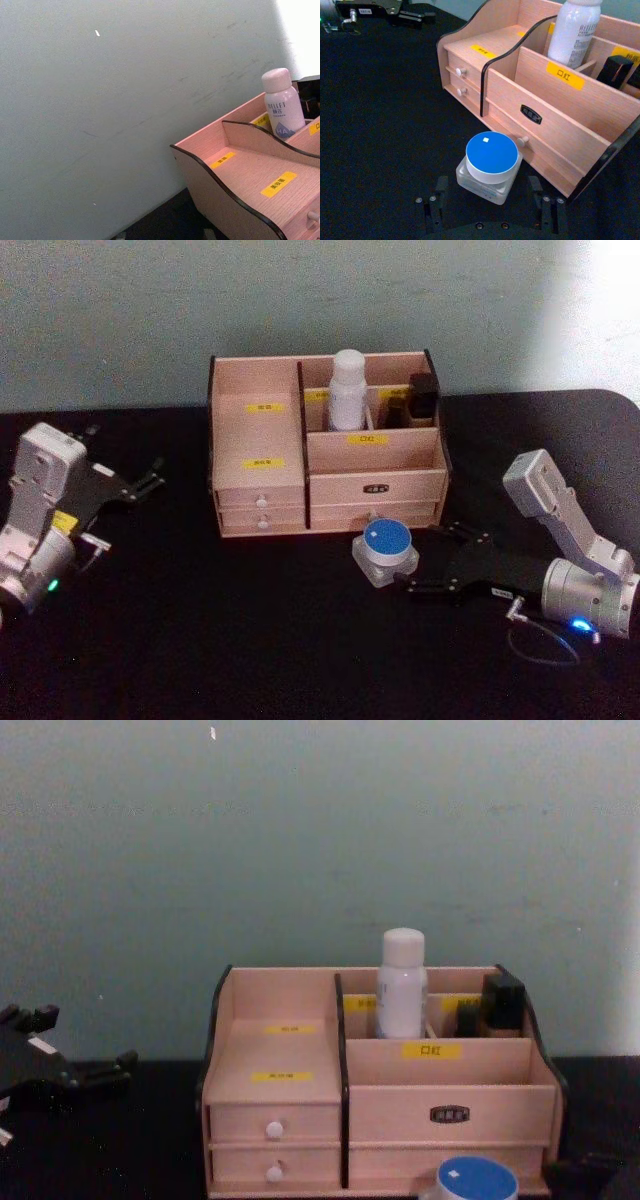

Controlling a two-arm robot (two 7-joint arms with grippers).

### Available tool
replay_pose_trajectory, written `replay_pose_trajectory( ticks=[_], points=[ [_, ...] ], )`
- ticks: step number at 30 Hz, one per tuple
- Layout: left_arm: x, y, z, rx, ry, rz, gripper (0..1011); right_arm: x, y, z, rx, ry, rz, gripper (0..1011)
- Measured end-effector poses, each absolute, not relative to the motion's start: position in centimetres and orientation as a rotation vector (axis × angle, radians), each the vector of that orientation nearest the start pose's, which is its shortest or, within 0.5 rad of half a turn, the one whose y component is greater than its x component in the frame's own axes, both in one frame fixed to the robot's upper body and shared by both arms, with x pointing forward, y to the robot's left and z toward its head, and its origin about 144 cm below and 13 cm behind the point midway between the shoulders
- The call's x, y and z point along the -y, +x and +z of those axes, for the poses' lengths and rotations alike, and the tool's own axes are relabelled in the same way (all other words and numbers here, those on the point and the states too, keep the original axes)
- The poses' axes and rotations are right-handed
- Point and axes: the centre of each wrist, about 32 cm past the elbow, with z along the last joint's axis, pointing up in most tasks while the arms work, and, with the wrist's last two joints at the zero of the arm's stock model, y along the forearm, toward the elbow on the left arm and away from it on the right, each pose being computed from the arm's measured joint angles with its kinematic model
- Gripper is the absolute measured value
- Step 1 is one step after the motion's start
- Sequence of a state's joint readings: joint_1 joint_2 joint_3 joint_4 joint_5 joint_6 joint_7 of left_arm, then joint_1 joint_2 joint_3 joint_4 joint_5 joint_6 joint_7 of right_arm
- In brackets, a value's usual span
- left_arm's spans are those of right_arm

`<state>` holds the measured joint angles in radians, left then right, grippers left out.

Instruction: Pick up the facial cleanser and watermelon frost from the table and place them into the tiered storage box.

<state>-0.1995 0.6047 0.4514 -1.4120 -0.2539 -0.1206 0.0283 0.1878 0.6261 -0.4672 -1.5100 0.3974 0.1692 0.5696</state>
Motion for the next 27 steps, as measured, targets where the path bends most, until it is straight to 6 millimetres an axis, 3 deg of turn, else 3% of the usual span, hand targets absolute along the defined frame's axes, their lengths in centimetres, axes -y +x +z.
replay_pose_trajectory(
  ticks=[27],
  points=[
    [-31.0, 48.9, 114.0, 0.285, 0.304, 1.248, 1001, 28.1, 50.6, 114.9, -0.127, -0.360, -0.664, 1002]
  ],
)
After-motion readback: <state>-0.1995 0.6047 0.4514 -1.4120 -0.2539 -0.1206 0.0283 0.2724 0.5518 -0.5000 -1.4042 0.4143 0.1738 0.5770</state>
